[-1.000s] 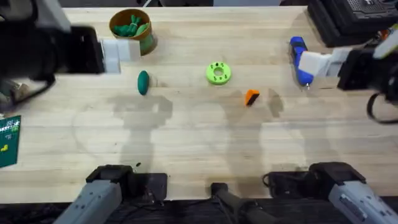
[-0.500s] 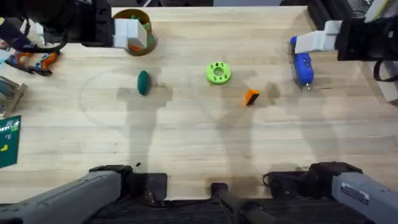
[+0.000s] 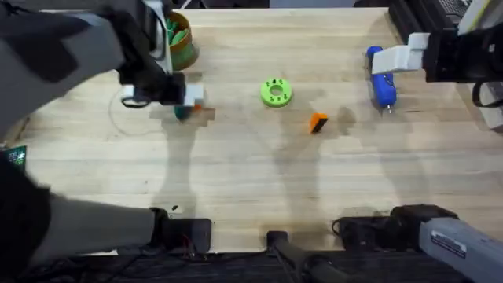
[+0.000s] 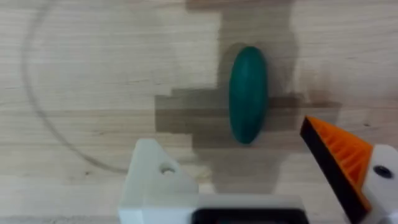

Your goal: Pick up the gripper from the table and insert it into the empty holder that is missing its gripper. Then pick up a screw, insert it into the mounting hole, and use the screwdriver to tighten it. Finally, clean up the table by picking up the vegetable and placing it into the bucket.

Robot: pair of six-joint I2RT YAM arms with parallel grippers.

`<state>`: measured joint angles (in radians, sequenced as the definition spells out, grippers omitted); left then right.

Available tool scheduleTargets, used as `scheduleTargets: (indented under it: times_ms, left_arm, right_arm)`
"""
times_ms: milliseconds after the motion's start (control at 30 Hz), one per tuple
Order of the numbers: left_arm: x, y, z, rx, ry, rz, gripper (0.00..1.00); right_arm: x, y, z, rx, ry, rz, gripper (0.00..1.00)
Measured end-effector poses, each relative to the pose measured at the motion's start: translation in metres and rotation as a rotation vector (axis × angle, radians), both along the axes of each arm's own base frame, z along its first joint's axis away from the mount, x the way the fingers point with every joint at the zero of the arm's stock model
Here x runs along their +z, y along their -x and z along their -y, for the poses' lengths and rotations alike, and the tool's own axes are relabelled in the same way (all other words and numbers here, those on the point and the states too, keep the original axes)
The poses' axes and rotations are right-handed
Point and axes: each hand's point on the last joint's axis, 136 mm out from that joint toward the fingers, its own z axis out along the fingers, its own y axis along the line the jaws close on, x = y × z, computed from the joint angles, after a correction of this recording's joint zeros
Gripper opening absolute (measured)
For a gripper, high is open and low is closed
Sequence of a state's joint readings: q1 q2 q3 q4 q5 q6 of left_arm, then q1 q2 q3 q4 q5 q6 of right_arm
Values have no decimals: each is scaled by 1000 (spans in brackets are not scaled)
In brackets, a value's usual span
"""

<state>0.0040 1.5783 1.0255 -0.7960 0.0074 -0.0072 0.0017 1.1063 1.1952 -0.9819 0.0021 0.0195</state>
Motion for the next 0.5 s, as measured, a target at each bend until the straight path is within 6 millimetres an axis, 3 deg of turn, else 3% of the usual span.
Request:
scheduleTargets:
  times_ms: [133, 300, 333, 367, 500]
  left_arm:
    - [-30, -6, 2, -7, 11, -40, 987]
    - [-31, -13, 5, -16, 28, -22, 958]
    - [-30, -14, 6, -18, 34, -15, 841]
    - [-30, -18, 7, -20, 38, 1, 654]
    - [-29, -24, 12, -33, 48, 23, 60]
  right_arm:
    - [0, 0, 0, 0, 0, 0, 992]
    - [0, 0, 0, 0, 0, 0, 991]
    - [0, 0, 0, 0, 0, 0, 990]
    - [0, 0, 0, 0, 0, 0, 990]
    - [0, 0, 0, 0, 0, 0, 992]
